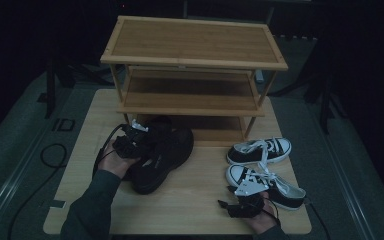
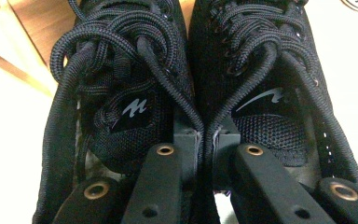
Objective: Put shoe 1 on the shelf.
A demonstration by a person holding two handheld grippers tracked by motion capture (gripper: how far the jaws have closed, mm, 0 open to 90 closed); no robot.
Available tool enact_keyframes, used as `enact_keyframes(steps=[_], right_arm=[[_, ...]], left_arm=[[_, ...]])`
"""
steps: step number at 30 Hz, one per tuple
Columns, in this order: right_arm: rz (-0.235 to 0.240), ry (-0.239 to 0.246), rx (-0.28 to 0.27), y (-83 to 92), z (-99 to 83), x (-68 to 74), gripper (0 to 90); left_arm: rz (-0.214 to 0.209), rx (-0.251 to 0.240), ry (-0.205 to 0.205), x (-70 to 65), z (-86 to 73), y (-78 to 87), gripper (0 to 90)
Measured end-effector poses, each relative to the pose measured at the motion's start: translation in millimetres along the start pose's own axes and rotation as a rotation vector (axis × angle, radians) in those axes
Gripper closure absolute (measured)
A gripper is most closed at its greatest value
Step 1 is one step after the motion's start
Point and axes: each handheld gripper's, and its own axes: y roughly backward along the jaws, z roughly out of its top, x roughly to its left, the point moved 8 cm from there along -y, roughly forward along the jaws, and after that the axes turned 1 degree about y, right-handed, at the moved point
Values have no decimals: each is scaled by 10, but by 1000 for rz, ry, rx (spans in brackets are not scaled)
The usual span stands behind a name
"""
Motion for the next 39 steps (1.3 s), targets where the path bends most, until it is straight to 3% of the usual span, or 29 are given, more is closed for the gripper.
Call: enact_keyframes(steps=[9,25,39], right_arm=[[1,0,0,1,-1,0,353],[1,1,0,2,-2,1,352],[2,1,0,2,-2,1,351]], left_arm=[[19,8,-11,-14,102,-112,847],[19,-9,15,-28,262,-288,846],[45,-3,24,5,353,-426,846]])
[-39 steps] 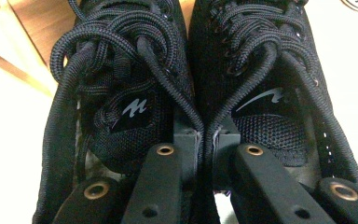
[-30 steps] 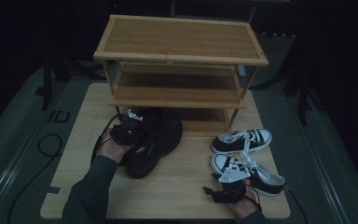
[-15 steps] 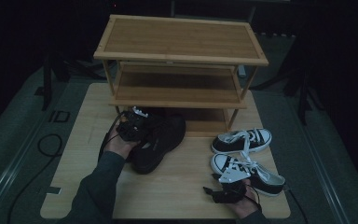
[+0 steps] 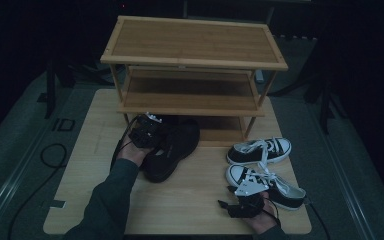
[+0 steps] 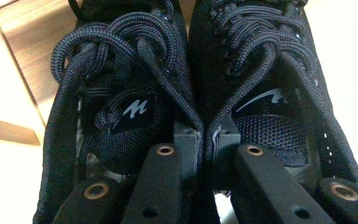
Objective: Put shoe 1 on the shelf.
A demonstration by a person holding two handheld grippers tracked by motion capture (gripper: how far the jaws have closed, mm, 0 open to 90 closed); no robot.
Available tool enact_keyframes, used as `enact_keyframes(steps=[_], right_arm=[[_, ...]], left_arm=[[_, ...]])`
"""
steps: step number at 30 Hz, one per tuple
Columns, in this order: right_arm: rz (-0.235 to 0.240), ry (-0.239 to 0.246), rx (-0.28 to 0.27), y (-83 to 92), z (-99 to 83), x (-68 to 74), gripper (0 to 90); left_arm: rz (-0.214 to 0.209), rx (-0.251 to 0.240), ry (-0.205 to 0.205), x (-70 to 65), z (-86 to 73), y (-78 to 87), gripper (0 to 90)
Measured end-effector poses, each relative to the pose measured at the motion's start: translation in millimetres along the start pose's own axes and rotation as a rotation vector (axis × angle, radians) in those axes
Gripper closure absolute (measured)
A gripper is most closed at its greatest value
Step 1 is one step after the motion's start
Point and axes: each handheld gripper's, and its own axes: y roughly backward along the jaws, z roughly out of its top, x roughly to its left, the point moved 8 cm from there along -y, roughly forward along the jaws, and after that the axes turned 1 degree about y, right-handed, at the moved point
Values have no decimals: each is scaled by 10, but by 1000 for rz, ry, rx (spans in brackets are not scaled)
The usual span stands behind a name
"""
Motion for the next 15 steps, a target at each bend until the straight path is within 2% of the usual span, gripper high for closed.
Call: enact_keyframes(steps=[15], right_arm=[[1,0,0,0,0,1,350]], left_arm=[[16,-12,-20,-79,153,-126,846]])
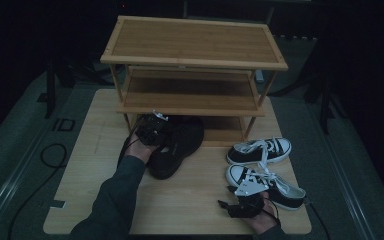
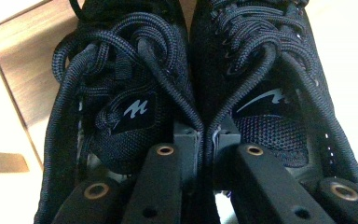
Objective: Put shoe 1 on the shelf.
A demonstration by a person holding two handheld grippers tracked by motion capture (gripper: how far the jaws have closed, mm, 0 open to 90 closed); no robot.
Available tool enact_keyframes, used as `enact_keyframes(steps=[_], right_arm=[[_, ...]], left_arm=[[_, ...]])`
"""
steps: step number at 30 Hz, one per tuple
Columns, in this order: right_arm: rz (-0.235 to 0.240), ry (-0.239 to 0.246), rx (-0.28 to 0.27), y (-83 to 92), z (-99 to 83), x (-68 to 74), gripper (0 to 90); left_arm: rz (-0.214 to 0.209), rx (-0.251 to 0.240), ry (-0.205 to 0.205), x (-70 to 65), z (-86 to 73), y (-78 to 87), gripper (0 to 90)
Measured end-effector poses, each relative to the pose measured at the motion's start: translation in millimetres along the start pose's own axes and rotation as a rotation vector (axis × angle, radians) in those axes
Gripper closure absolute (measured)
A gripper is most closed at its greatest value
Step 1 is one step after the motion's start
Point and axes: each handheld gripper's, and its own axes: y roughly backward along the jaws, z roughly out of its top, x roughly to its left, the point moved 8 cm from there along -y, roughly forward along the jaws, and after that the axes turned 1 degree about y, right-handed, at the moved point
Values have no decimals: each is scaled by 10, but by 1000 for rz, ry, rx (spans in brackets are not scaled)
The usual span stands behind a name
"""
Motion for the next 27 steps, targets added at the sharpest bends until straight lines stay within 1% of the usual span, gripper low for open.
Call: enact_keyframes(steps=[2,6,13,16,18,22,25,27], right_arm=[[0,0,0,0,0,0,350],[0,0,0,0,0,0,350],[1,-1,0,0,0,2,350],[1,0,0,0,0,2,349],[1,1,0,1,-1,0,349],[0,1,1,1,-1,0,349],[0,2,1,1,-2,0,349],[0,2,0,1,-1,-1,349]], left_arm=[[5,-8,-1,-12,34,-35,846],[14,-8,2,-16,75,-81,845],[31,-18,20,-18,156,-137,845],[40,-22,19,-14,175,-160,845],[44,-25,35,-9,182,-181,845],[52,-31,51,2,200,-190,845],[73,-32,45,-9,212,-202,844],[84,-32,50,-22,218,-207,844]])
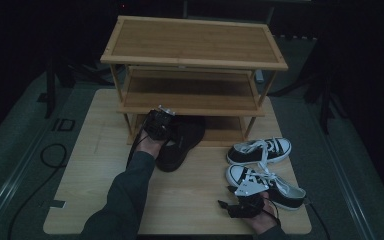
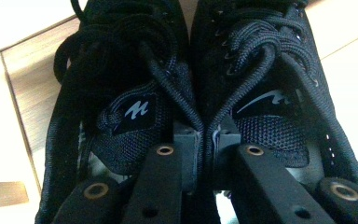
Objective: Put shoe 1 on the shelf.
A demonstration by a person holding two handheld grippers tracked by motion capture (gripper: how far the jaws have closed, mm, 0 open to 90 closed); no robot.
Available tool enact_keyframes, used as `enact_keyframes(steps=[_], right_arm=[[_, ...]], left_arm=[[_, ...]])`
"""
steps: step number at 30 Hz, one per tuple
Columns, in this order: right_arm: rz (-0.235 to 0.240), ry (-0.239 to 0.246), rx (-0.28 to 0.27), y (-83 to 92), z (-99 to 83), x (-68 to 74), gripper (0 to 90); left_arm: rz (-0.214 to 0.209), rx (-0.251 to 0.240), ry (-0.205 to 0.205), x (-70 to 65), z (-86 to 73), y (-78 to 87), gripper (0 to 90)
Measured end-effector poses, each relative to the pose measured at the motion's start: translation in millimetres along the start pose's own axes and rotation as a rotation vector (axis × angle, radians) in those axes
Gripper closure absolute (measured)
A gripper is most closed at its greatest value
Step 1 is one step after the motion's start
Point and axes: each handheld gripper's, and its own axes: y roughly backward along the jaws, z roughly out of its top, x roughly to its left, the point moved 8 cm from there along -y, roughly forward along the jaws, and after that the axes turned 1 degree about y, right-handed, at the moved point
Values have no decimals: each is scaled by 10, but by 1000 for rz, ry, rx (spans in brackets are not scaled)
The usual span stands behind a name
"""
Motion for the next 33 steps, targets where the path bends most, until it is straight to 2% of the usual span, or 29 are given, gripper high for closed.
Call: enact_keyframes(steps=[3,5,9,15,16,18,23,27,33], right_arm=[[0,-1,0,0,0,1,349],[1,-1,0,0,0,1,349],[1,-1,-1,0,0,1,349],[1,0,0,0,0,1,349],[1,0,0,0,0,2,349],[1,0,0,0,0,2,348],[1,0,0,0,-1,2,348],[1,0,0,0,-1,2,349],[1,0,0,0,-1,1,349]], left_arm=[[10,1,-1,-12,3,-6,843],[38,0,12,-28,7,-14,842],[66,-3,8,-38,6,-14,808],[50,-12,17,-19,-1,16,609],[48,-5,0,-30,-14,31,609],[56,-9,-8,-34,-20,54,563],[55,-30,-36,-36,-16,155,520],[61,-52,-77,-20,-27,271,490],[20,-92,-83,-3,-55,451,482]])
